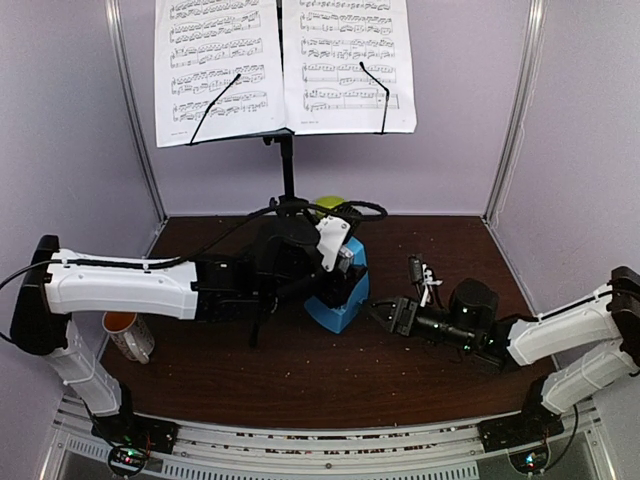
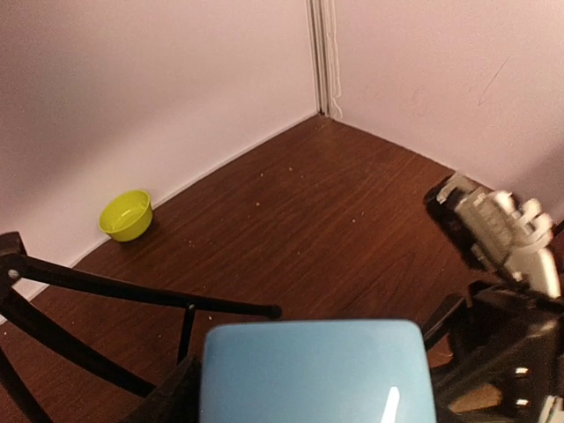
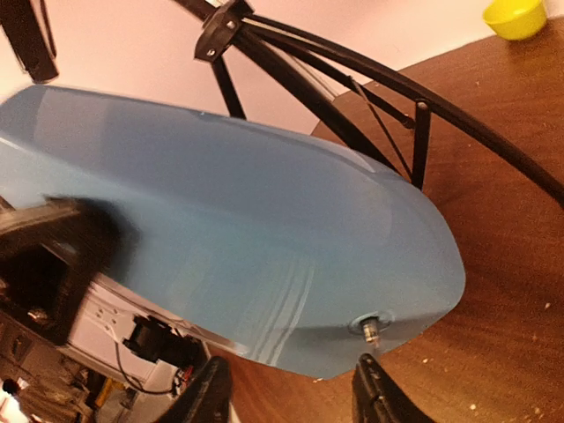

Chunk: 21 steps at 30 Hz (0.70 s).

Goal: Set up the instrument practice props

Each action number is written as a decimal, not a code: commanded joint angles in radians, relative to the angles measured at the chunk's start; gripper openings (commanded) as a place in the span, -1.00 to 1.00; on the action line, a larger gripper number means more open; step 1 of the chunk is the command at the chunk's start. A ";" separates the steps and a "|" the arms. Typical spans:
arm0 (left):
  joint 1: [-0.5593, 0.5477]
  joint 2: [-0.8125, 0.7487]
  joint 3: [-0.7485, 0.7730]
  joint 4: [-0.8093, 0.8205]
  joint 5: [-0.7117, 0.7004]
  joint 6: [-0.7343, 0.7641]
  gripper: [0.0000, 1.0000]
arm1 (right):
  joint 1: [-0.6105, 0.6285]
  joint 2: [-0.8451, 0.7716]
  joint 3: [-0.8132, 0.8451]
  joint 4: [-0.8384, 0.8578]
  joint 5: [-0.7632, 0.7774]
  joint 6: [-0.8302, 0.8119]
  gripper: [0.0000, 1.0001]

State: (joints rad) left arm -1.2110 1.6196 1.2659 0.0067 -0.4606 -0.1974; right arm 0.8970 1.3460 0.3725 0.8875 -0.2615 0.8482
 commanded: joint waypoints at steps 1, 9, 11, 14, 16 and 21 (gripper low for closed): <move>0.043 0.025 0.004 0.129 0.068 -0.021 -0.74 | -0.001 -0.127 -0.037 -0.156 0.015 -0.136 0.24; 0.074 0.129 -0.016 0.240 0.250 0.012 -0.70 | -0.022 -0.349 -0.065 -0.466 0.093 -0.186 0.83; 0.074 0.161 -0.004 0.255 0.301 0.015 -0.67 | -0.031 -0.393 -0.058 -0.533 0.133 -0.178 0.91; 0.074 0.192 -0.003 0.299 0.359 0.011 -0.64 | -0.050 -0.438 -0.020 -0.679 0.204 -0.163 1.00; 0.074 0.209 -0.001 0.319 0.384 0.010 -0.60 | -0.072 -0.458 0.002 -0.720 0.175 -0.184 1.00; 0.076 0.239 -0.004 0.324 0.424 0.006 -0.35 | -0.123 -0.480 0.054 -0.766 0.070 -0.207 1.00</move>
State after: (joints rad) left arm -1.1358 1.8652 1.2324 0.1669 -0.1032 -0.1993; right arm 0.8047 0.8883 0.3626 0.2131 -0.1398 0.6712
